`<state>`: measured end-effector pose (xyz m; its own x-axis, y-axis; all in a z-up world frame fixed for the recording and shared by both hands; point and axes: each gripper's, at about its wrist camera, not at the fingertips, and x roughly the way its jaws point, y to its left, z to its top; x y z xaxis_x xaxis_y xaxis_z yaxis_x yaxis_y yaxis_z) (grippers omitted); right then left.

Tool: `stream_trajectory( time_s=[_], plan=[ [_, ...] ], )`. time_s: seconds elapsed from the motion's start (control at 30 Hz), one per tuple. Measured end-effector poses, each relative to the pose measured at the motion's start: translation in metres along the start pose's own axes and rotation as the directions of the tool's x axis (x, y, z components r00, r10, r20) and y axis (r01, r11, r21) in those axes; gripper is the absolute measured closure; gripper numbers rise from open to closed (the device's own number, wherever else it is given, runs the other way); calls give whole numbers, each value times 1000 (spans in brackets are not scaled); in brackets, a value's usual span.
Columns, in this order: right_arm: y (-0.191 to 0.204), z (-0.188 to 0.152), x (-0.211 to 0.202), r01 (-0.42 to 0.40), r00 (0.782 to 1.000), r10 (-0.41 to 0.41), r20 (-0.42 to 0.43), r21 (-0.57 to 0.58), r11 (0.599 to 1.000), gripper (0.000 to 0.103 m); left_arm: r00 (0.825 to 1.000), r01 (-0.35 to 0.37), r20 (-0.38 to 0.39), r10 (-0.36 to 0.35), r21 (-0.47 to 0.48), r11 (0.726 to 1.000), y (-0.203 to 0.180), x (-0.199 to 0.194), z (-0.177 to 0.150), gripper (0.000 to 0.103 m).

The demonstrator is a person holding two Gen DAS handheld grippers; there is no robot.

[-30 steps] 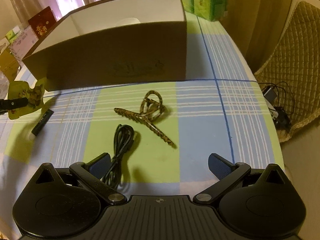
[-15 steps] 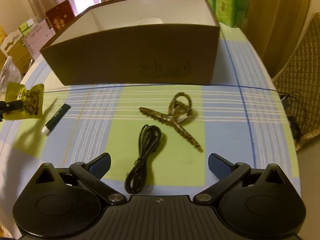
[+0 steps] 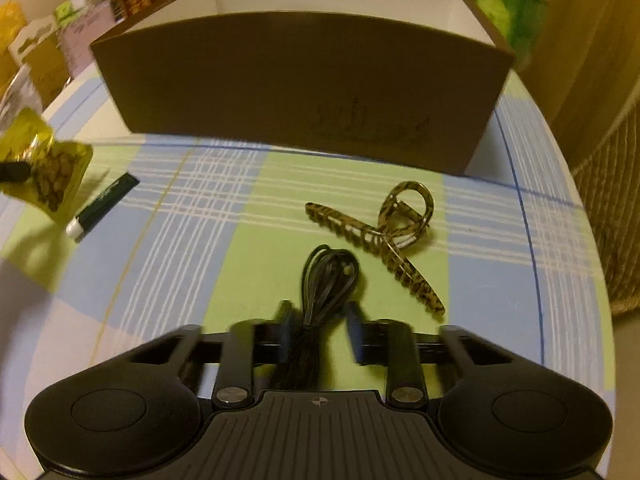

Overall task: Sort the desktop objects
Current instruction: 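Grasp the black cable with the right tool while the left tool lifts the yellow packet, then carry the yellow packet toward the box with the left tool while the right tool holds the cable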

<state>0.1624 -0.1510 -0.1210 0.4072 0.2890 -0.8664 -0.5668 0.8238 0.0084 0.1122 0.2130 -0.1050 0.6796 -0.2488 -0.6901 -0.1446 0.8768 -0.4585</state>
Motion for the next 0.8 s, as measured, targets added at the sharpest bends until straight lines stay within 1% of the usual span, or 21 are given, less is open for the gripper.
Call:
stream_trajectory(
  time_s=[0.07,0.23,0.57,0.8],
  plan=[
    [-1,-1,-2,-10,1000,10,-3,7,1000,89,1000,1,2,-1,1,1000,0,-2,0,97],
    [-5,-5,-7,-28,1000,28,-11,25,999,90,1000,3,4,-3,8,1000,-3,-5,-1,97],
    [-11,-16,-22,-25,1000,26,-2,60,998,90,1000,4,2,-4,14,1000,-8,-9,-4,98],
    [-18,-17,-35,-21,1000,22,-4,89,996,90,999,14,29,-15,26,1000,-15,-20,-2,97]
  ],
)
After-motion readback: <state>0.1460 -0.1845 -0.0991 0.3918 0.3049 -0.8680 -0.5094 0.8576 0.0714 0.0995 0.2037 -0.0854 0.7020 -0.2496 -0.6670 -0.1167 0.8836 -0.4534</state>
